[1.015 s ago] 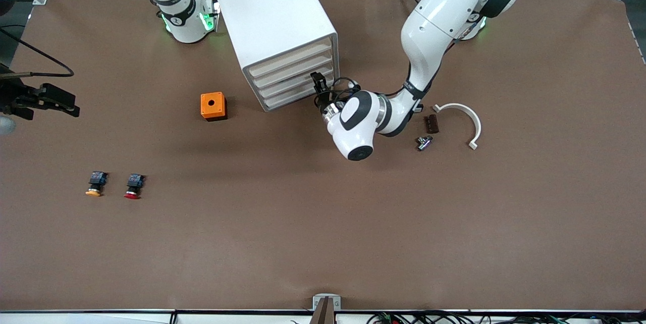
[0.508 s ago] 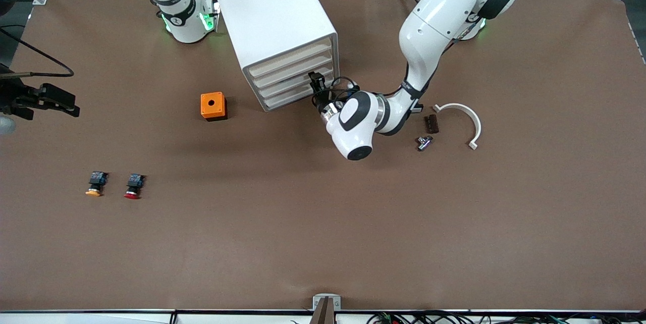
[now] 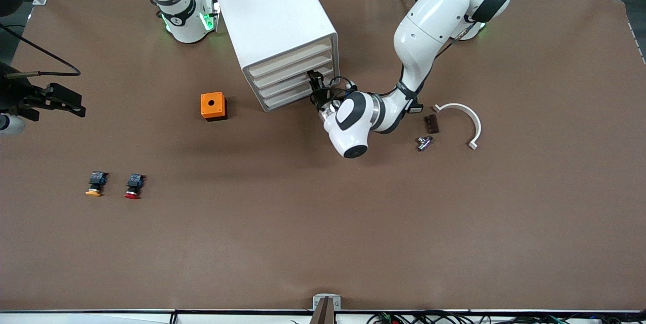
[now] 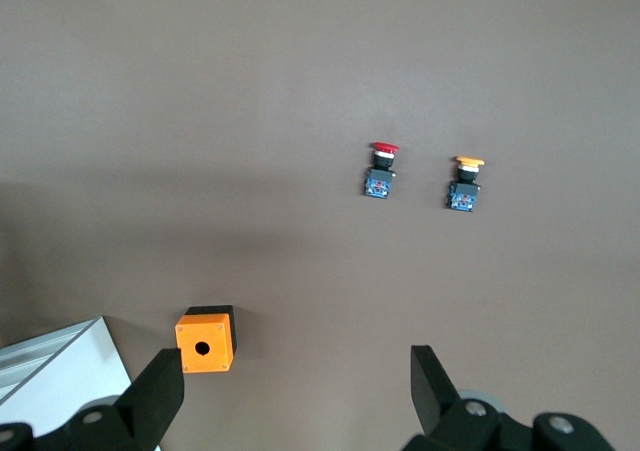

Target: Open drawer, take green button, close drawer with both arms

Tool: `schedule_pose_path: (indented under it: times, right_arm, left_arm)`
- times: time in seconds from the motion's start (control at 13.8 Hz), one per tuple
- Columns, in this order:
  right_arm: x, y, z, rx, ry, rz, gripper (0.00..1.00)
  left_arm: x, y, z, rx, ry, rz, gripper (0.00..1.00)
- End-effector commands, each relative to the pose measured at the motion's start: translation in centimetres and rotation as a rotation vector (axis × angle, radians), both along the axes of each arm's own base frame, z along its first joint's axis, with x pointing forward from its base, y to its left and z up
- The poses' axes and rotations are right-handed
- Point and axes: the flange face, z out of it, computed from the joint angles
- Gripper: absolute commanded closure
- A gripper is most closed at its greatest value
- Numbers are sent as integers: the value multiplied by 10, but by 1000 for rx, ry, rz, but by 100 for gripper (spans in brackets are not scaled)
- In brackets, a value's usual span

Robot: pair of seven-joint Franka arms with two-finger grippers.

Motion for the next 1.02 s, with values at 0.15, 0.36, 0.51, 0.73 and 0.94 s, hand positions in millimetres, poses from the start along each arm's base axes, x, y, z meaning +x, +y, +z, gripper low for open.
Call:
schedule_pose_path:
  times: [0.15, 0.36, 0.51, 0.73, 0.94]
  right_arm:
    - [9, 42, -3, -23, -23, -23, 0]
    - [13, 85, -15, -34, -23, -110, 0]
    - [16, 94, -22, -28, -19, -110, 0]
    - [11, 140, -38, -48, 7, -117, 0]
    - [-11, 208, -47, -70, 38, -290, 0]
  left_arm:
    - [26, 14, 8, -3, -19, 44, 100]
    - [83, 68, 9, -5, -34, 159, 100]
    - [116, 96, 20, -22, -57, 221, 100]
    - [145, 122, 28, -39, -79, 276, 100]
    - [152, 132, 29, -69, -103, 281, 92]
